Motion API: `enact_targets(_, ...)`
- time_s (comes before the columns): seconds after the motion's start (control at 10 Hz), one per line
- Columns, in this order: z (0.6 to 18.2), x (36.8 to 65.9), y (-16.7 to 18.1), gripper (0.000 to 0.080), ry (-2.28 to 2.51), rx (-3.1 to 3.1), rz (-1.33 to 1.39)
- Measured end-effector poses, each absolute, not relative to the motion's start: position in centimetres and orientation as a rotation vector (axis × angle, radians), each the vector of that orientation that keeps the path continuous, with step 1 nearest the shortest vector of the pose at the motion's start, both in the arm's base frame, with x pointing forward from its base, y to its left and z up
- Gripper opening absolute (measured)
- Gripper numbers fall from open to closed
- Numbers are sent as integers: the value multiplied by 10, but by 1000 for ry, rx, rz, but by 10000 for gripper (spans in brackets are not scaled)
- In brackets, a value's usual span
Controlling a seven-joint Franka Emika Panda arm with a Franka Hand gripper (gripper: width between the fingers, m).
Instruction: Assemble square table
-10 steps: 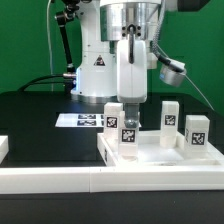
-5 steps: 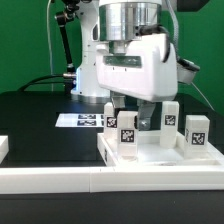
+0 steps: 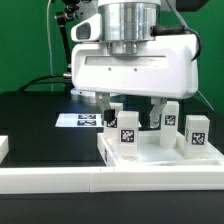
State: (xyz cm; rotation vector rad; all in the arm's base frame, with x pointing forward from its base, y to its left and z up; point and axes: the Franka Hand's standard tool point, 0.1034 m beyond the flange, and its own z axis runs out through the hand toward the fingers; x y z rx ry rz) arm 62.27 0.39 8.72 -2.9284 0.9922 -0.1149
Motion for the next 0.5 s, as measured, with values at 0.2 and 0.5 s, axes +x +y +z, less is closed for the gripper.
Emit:
enact_targets(0.2,87,623,5,649,811,-2988,-120)
enact_targets(0.5,88,623,4,649,469,-3070,-130)
